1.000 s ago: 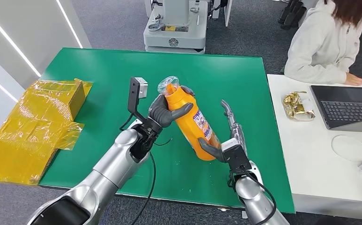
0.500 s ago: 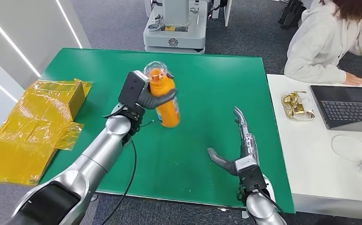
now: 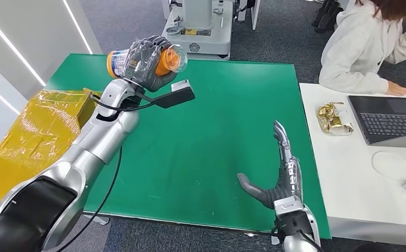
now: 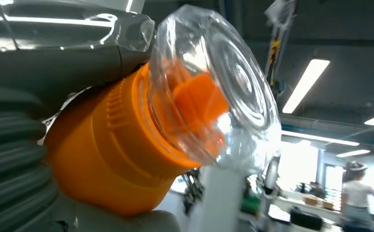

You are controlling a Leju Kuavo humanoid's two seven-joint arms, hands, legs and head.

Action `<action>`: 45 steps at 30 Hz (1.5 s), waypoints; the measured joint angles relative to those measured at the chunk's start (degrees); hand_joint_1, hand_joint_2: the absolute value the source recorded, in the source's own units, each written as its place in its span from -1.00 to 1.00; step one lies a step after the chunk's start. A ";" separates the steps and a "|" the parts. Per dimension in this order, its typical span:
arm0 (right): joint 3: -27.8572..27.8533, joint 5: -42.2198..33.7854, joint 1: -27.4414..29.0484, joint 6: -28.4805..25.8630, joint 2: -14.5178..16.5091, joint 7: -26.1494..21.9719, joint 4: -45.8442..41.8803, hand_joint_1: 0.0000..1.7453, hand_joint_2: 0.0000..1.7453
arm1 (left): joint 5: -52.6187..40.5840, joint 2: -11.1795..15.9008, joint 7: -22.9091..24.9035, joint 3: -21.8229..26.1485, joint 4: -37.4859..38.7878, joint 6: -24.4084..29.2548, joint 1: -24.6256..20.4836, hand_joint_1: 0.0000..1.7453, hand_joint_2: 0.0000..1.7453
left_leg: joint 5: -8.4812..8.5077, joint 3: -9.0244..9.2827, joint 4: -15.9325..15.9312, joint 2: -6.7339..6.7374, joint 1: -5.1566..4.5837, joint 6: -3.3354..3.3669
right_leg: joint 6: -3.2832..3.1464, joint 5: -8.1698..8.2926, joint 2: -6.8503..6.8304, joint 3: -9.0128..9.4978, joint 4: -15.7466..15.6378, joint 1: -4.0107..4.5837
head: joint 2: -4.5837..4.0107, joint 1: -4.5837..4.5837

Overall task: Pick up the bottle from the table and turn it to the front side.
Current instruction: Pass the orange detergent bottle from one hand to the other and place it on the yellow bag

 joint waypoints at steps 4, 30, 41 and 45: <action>-1.49 -0.17 1.64 -0.22 0.01 -0.65 -2.07 -1.00 1.00 | -11.95 1.35 4.27 -2.26 2.84 2.54 -1.74 1.00 1.00 | 0.00 0.00 0.00 0.01 0.00 0.00 | 0.00 0.00 0.02 -0.01 0.00 0.00 | 0.00 0.01; -11.80 0.61 14.27 -0.21 -0.50 -2.22 -14.05 -1.00 1.00 | -32.19 15.61 18.92 -2.67 1.41 -6.03 8.96 1.00 1.00 | -0.03 -0.01 -0.08 0.16 0.00 -0.02 | -0.01 -0.04 0.14 -0.05 0.00 0.00 | 0.00 0.00; -14.35 3.00 15.11 0.02 1.96 -0.92 -14.87 -1.00 1.00 | -32.22 21.34 24.26 -1.38 -6.78 -11.91 17.15 1.00 1.00 | -0.03 -0.01 -0.09 0.16 0.02 -0.02 | -0.01 -0.05 0.14 -0.08 0.00 0.01 | 0.00 0.00; -14.98 3.45 15.23 0.22 2.72 -0.43 -15.48 -1.00 1.00 | -32.23 21.71 22.94 -0.38 -6.88 -13.37 17.58 1.00 1.00 | -0.02 -0.01 -0.08 0.14 0.01 -0.02 | -0.01 -0.05 0.12 -0.07 -0.01 0.01 | 0.00 0.01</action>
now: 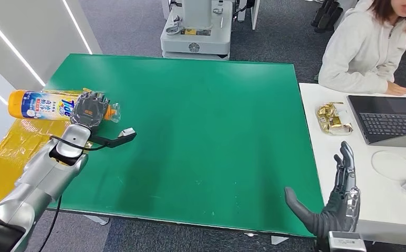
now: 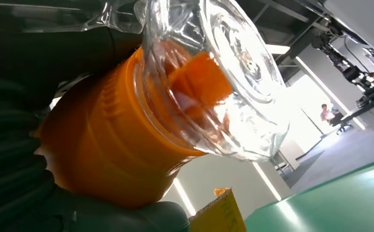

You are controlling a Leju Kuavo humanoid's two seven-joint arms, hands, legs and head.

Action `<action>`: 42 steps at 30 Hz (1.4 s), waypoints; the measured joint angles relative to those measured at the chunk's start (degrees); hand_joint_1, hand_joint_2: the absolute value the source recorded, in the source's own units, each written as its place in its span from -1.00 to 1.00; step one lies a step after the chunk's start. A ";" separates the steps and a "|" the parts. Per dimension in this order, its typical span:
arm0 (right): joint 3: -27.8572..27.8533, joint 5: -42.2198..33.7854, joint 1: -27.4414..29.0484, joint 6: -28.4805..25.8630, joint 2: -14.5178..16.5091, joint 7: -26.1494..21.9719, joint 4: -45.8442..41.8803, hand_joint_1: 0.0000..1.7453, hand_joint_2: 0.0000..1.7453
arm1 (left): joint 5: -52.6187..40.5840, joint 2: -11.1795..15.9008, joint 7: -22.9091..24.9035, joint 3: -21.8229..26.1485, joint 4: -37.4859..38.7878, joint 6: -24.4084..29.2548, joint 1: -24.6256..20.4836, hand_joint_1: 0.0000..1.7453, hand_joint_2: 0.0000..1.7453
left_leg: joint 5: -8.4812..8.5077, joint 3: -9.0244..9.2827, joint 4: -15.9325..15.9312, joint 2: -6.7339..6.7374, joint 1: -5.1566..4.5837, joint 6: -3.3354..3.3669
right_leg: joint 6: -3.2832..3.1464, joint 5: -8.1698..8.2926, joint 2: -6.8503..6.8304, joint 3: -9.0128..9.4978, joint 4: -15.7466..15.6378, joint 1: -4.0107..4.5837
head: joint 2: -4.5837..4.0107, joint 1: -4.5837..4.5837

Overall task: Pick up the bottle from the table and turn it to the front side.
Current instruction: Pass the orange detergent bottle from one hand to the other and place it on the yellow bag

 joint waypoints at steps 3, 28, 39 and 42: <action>-0.43 0.45 0.16 0.08 0.50 0.20 -0.45 -1.00 1.00 | 0.00 -0.15 -2.35 0.62 0.00 -0.54 0.12 1.00 1.00 | 0.00 0.00 0.01 0.00 -0.01 0.00 | 0.00 0.01 0.00 0.00 -0.01 0.00 | 0.00 0.00; -2.31 0.13 0.80 -0.25 0.89 1.40 -1.30 -1.00 1.00 | 0.01 -4.73 -2.35 6.72 16.43 -4.56 1.56 1.00 1.00 | -0.05 -0.01 -0.01 -0.01 0.00 -0.05 | 0.00 -0.01 0.01 0.00 -0.01 0.00 | 0.00 -0.01; -1.43 0.01 -0.82 -1.04 0.75 1.93 0.34 -1.00 1.00 | -0.02 -4.55 -3.71 8.66 23.62 -4.49 -0.49 -1.00 1.00 | -0.05 0.09 -0.01 -0.01 -0.01 -0.06 | 0.01 -0.01 0.00 0.08 0.00 -0.01 | 0.00 0.00; -1.23 0.03 -0.93 -1.08 0.65 2.13 0.44 -1.00 1.00 | -0.02 -4.55 -4.54 8.66 24.80 -2.80 -0.94 -1.00 1.00 | -0.04 0.12 -0.01 -0.01 0.00 -0.07 | 0.01 -0.01 0.00 0.09 0.01 -0.01 | 0.00 -0.01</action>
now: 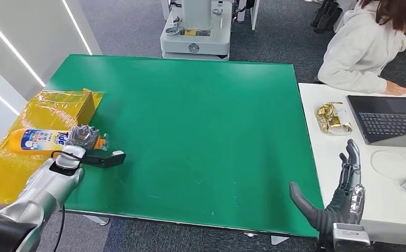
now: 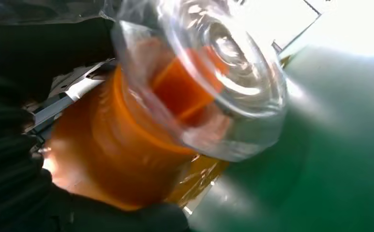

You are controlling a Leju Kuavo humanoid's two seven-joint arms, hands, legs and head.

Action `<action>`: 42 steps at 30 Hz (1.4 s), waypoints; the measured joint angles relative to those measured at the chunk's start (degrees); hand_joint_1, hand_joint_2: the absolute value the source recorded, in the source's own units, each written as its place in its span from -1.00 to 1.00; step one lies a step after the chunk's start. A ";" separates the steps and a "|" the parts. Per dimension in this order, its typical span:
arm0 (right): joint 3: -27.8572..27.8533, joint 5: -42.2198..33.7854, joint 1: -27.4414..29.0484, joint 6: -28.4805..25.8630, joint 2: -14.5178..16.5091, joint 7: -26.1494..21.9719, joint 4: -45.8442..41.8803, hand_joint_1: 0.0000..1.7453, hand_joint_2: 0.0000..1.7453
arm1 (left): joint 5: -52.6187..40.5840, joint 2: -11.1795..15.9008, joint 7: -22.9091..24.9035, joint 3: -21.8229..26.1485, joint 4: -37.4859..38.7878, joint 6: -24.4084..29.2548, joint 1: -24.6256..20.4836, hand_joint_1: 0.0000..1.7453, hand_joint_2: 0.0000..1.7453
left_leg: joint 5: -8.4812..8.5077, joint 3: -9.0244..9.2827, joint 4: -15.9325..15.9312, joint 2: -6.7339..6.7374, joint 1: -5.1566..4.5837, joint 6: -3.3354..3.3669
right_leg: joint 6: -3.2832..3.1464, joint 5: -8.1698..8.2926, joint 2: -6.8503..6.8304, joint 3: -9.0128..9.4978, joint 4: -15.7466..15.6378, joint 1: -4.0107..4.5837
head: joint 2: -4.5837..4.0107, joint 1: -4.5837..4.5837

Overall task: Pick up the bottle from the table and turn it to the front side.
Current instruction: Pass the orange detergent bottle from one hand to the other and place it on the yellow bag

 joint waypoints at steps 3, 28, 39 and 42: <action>0.05 -0.11 -0.07 0.01 -0.28 0.13 0.01 -1.00 1.00 | 0.00 -0.04 -0.66 0.00 0.63 1.81 -0.26 -1.00 1.00 | 0.00 0.00 0.00 0.00 0.00 0.00 | 0.00 0.00 0.00 0.00 0.01 0.00 | 0.00 -0.01; 0.37 -3.52 -1.23 2.63 -1.21 0.84 0.84 -1.00 1.00 | 52.60 -11.23 -35.15 15.21 -14.90 14.85 12.45 -1.00 1.00 | -0.05 0.11 0.01 -0.07 -0.03 0.02 | 0.03 -0.02 -0.07 0.19 -0.10 -0.02 | 0.00 0.00; 1.12 -5.45 -1.94 2.01 -1.46 -0.21 3.16 -1.00 1.00 | 68.71 -18.74 -43.67 17.25 -34.38 24.64 21.91 -1.00 1.00 | -0.09 0.06 0.01 -0.12 -0.02 0.06 | 0.08 -0.06 -0.12 0.18 -0.13 -0.02 | 0.00 0.01; 1.52 -6.10 -1.71 2.14 -1.46 -0.64 3.35 -1.00 1.00 | 72.48 -20.18 -44.16 17.03 -37.96 23.30 23.40 -1.00 1.00 | -0.09 0.06 0.01 -0.12 -0.02 0.06 | 0.08 -0.06 -0.12 0.18 -0.14 -0.02 | 0.00 0.01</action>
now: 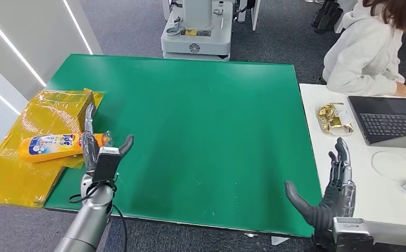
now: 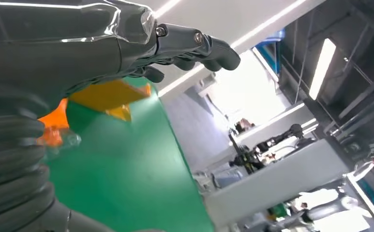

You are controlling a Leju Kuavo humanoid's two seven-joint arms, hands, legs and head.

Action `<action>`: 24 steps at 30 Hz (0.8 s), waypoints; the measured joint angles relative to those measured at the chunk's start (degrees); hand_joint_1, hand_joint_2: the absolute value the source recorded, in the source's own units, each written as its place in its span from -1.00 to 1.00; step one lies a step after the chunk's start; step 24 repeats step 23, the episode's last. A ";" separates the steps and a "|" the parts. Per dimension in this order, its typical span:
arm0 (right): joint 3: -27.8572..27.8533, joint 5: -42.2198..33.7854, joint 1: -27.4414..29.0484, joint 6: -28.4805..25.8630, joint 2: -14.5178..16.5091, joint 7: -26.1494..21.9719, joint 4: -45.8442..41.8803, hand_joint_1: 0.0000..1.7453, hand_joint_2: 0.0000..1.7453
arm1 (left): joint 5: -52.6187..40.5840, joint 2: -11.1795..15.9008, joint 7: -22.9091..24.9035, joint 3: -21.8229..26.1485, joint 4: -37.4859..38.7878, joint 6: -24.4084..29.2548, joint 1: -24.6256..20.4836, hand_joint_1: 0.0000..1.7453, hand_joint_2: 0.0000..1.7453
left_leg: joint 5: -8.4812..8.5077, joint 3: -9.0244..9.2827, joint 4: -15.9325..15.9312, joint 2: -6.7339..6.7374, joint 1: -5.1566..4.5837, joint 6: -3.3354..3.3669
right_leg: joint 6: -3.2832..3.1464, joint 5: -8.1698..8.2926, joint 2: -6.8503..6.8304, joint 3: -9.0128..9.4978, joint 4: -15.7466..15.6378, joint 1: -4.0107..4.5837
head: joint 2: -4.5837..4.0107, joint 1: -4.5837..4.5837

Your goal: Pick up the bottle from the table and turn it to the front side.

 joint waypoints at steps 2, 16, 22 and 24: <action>0.32 -0.40 0.24 0.05 0.04 -0.28 0.04 -1.00 1.00 | 1.90 -0.94 0.28 -0.58 -2.05 -2.01 0.77 -1.00 1.00 | 0.00 0.00 0.00 -0.01 0.00 0.00 | 0.00 0.00 -0.01 0.00 0.00 0.00 | 0.00 -0.01; 1.93 -4.96 2.96 0.80 2.62 0.31 0.00 -1.00 1.00 | 13.54 -5.23 6.06 -12.07 -8.41 -17.05 2.55 -1.00 1.00 | -0.01 -0.03 0.00 -0.09 0.00 0.01 | 0.03 -0.02 -0.14 0.01 -0.02 0.00 | 0.00 0.00; 2.07 -8.51 5.46 0.73 3.82 0.77 0.00 -1.00 1.00 | 19.18 -5.82 8.43 -17.67 -8.41 -22.02 2.55 -1.00 1.00 | -0.07 -0.04 0.00 -0.06 0.00 0.09 | 0.04 -0.03 -0.09 -0.01 -0.02 0.00 | 0.00 -0.01; 2.06 -8.66 5.62 0.77 3.91 0.77 0.00 -1.00 1.00 | 19.53 -5.83 8.57 -17.93 -8.41 -22.30 2.55 -1.00 1.00 | -0.07 -0.04 0.00 -0.06 0.00 0.09 | 0.04 -0.03 -0.09 -0.01 -0.02 0.00 | 0.00 -0.01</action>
